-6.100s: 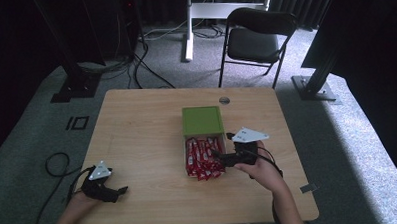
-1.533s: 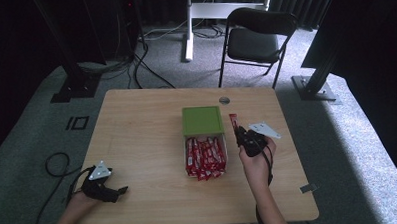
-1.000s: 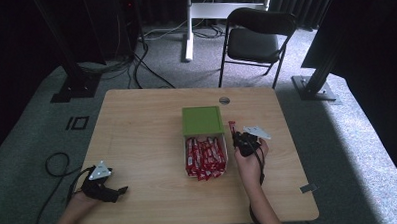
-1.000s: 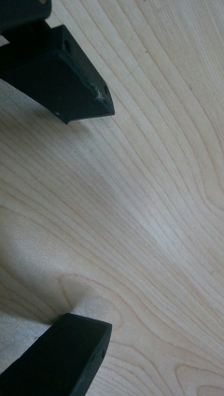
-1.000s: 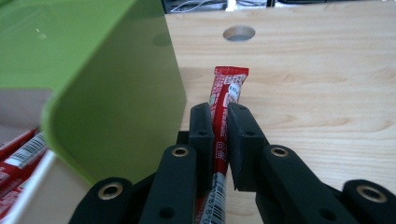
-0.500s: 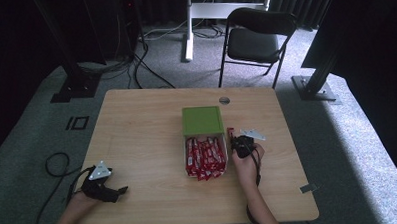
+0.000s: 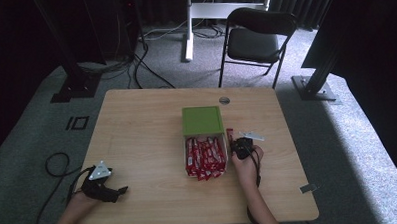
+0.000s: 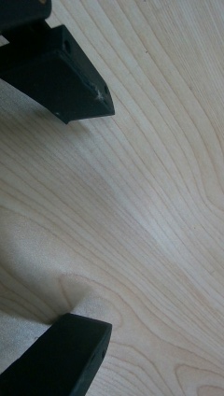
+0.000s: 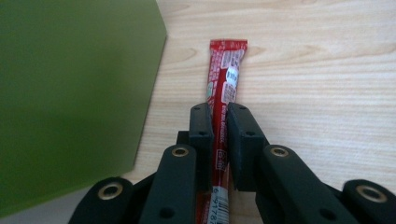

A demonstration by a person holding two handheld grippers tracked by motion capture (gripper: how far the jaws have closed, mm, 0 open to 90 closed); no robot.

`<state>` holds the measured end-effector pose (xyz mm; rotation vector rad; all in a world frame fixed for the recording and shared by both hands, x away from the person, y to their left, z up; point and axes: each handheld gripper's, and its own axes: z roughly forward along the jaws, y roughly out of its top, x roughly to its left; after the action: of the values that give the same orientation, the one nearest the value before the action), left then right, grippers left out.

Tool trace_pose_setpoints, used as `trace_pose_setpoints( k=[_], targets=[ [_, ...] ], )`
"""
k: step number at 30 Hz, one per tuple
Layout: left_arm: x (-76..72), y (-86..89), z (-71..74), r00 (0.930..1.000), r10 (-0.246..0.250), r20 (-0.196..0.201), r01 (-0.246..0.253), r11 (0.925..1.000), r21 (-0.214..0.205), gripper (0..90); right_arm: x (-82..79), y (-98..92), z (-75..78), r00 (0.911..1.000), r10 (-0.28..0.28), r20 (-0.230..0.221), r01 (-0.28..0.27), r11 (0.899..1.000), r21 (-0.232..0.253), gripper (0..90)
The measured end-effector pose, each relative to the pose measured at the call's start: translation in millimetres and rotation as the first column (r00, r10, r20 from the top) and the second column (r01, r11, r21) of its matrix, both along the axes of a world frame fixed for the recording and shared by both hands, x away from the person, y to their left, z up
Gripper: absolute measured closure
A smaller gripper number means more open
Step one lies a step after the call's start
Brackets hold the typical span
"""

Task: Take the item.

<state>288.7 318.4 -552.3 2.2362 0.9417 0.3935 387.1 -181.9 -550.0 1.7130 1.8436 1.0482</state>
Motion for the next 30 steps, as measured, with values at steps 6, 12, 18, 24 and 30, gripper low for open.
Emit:
trace_pose_setpoints(
  k=[6,12,18,24,30],
  targets=[
    [0.0,0.0,0.0,1.0000,0.000,0.000,0.000,1.0000,0.000,1.5,0.2,-1.2,-0.9,0.9999,0.002,-0.015,-0.002,1.000,0.011,80.0],
    [0.0,0.0,0.0,1.0000,0.000,0.000,0.000,1.0000,0.000,1.5,-4.0,-5.0,-0.2,0.9999,0.010,-0.012,-0.009,0.999,0.048,69.4],
    [0.0,0.0,0.0,1.0000,0.000,0.000,0.000,1.0000,0.000,1.5,-9.5,-12.2,11.3,0.9995,0.015,0.029,-0.017,0.997,0.075,45.7],
    [0.0,0.0,0.0,1.0000,0.000,0.000,0.000,1.0000,0.000,1.5,-10.8,-24.2,22.0,0.9907,0.035,0.131,-0.040,0.999,0.036,30.1],
    [0.0,0.0,0.0,1.0000,0.000,0.000,0.000,1.0000,0.000,1.5,-15.3,-37.8,28.0,0.9890,0.018,0.147,-0.025,0.999,0.046,21.0]
  ],
)
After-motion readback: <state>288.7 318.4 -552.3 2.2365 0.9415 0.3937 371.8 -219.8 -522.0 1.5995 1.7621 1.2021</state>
